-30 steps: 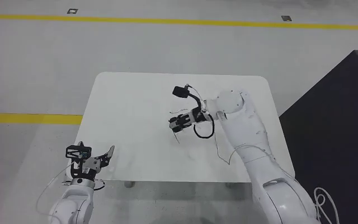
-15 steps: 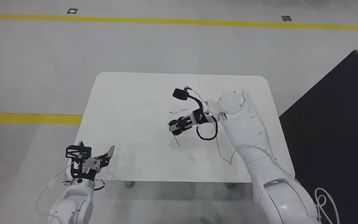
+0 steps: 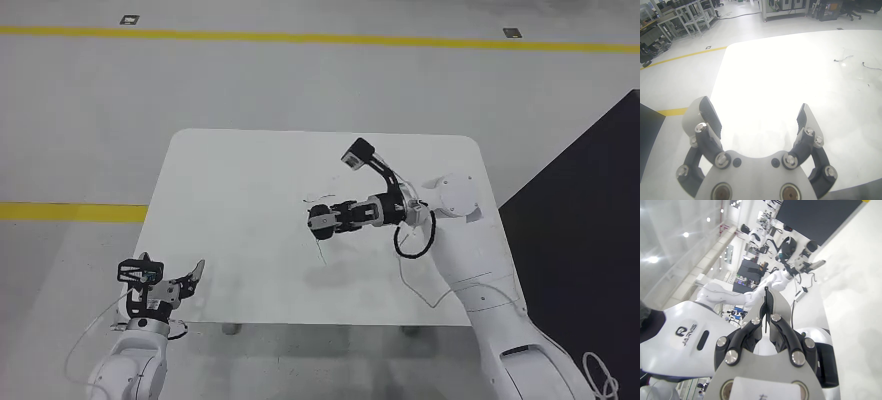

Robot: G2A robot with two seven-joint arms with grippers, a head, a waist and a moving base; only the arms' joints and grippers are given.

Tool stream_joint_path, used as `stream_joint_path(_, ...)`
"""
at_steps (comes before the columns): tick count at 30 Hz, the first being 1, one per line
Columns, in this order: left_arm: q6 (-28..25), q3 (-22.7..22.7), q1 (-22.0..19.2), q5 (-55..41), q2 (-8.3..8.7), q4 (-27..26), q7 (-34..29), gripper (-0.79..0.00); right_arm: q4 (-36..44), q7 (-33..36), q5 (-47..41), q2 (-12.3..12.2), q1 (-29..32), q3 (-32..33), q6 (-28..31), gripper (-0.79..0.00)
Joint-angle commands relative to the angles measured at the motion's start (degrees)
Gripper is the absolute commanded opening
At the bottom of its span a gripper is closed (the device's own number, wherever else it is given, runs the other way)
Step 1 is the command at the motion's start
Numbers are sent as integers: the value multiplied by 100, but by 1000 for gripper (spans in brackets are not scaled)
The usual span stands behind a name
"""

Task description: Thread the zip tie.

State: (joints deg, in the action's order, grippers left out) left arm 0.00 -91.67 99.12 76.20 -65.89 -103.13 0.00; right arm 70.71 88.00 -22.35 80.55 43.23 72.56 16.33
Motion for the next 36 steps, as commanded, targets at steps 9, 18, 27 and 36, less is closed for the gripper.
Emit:
stream_joint_path(9,0,0,0,0,0,0,0,0,-12,0,153,16,-4,5,-1,-785)
stream_joint_path(18,290,609,349,1104,-45,-351,825,0,724,-2234,2616,-60,419,-283,487,-785)
stream_joint_path(27,570,940,411,1902,-61,-277,1145,0,872,-2290,2655,-84,487,-297,533,-785)
stream_joint_path(36,2722,2306,543,3651,-247,-139,3239,0,832,-2644,1686,-70,616,-342,112,-785)
